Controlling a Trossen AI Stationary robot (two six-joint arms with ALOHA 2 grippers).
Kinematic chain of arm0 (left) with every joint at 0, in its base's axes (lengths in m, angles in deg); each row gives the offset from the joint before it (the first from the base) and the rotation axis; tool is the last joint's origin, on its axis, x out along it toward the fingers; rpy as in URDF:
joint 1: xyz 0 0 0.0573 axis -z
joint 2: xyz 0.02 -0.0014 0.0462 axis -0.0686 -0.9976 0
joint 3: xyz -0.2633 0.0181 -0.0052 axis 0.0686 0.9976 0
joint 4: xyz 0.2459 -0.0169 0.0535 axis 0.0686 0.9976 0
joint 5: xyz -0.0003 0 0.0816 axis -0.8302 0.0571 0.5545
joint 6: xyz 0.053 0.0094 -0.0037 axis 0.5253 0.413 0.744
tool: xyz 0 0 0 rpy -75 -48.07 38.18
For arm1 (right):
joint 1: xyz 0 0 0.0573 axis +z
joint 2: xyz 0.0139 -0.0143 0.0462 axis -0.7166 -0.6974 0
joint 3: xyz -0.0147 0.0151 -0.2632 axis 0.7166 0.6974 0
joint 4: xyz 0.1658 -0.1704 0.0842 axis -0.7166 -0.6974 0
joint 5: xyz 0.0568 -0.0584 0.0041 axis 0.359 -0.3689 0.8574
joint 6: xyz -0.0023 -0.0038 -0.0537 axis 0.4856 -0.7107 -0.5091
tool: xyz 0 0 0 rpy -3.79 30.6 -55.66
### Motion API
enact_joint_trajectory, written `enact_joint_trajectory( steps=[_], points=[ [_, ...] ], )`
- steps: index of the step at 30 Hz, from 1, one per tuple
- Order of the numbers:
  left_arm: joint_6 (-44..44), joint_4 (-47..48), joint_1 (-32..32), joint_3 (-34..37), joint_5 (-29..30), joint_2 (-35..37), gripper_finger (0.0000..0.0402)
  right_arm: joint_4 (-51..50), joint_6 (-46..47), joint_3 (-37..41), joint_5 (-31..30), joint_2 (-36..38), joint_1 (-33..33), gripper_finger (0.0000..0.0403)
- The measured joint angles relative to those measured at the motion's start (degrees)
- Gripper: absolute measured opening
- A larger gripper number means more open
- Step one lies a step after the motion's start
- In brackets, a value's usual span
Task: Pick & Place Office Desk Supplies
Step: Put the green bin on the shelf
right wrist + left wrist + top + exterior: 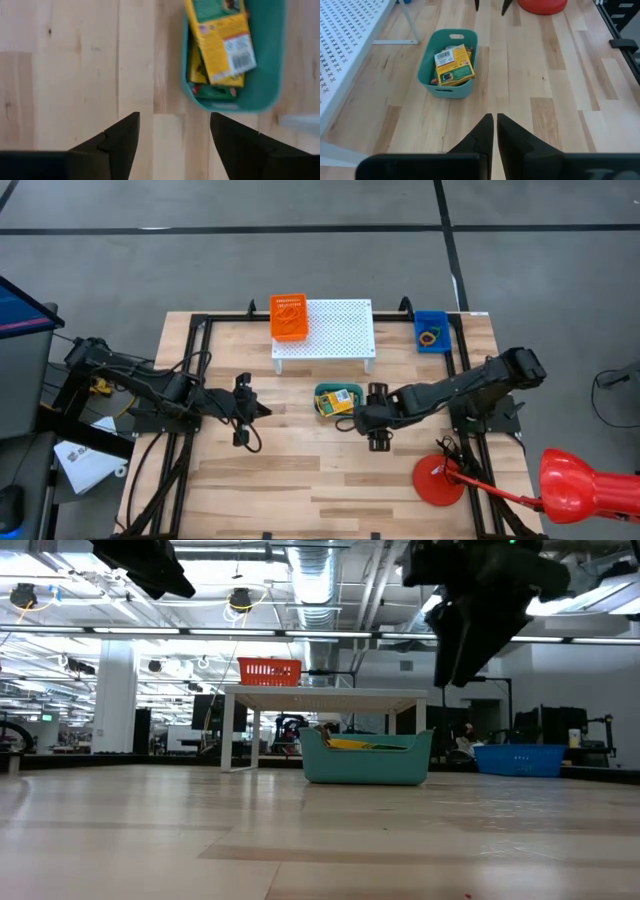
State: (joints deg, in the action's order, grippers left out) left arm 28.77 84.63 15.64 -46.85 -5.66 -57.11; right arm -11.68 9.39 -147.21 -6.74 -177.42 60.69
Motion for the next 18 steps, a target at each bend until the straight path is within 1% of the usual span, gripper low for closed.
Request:
enact_joint_trajectory(
  steps=[11, 17, 18],
  points=[
    [-0.6, -0.9, 0.1, 0.0, 0.0, 0.0, 0.0017, 3.3, -11.6, 0.2, 1.9, -6.5, -2.2, 0.024],
    [-0.4, -1.2, 0.1, 0.0, -0.1, 0.0, 0.0017, 5.7, -16.0, 0.2, 2.3, -6.9, -4.7, 0.024],
    [-0.4, -1.2, 0.1, 0.0, -0.1, 0.0, 0.0017, 5.6, -16.3, 0.2, 3.3, -6.9, -5.2, 0.024]
  ],
)
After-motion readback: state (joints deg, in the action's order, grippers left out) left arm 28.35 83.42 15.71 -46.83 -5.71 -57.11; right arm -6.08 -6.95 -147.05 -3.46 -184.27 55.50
